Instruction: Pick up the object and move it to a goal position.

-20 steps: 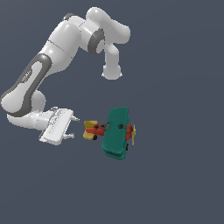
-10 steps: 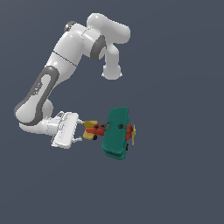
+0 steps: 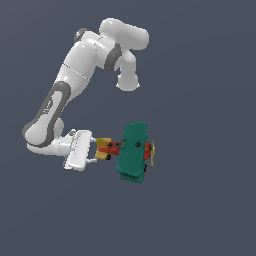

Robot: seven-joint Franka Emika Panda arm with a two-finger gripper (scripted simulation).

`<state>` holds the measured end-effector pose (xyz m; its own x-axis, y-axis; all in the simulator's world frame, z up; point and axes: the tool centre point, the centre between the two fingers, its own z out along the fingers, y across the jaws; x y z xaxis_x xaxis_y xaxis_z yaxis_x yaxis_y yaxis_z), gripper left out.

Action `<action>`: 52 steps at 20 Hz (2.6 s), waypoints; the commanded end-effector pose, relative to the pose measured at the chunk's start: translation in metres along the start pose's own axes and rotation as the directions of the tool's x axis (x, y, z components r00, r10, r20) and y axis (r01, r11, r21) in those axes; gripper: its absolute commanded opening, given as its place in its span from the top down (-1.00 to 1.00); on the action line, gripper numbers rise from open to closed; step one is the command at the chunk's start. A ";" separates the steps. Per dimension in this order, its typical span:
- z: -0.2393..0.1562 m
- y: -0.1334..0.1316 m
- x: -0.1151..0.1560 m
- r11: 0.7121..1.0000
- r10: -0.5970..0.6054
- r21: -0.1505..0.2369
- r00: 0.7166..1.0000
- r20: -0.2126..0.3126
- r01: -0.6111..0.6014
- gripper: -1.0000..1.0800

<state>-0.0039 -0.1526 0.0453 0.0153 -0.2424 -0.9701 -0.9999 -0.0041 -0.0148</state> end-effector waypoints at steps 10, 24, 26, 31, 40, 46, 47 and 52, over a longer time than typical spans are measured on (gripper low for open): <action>0.010 0.001 0.007 1.000 0.023 -0.005 1.000 0.008 -0.023 -1.00; 0.016 -0.003 0.004 0.999 0.037 -0.001 0.999 0.028 -0.037 -1.00; 0.020 -0.003 0.004 0.999 0.037 -0.001 0.999 0.028 -0.037 -1.00; 0.037 -0.002 0.003 0.999 0.038 -0.002 0.999 0.029 -0.038 -1.00; 0.050 -0.003 0.003 0.999 0.038 -0.002 0.999 0.030 -0.038 1.00; 0.050 -0.003 0.003 0.999 0.038 -0.002 0.999 0.030 -0.038 1.00; 0.050 -0.003 0.003 0.999 0.038 -0.002 0.999 0.030 -0.038 1.00; 0.046 -0.001 0.003 0.999 0.037 -0.001 0.999 0.029 -0.037 1.00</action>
<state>-0.0017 -0.1059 0.0309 -0.0216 -0.2124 -0.9769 -0.9998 0.0024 0.0216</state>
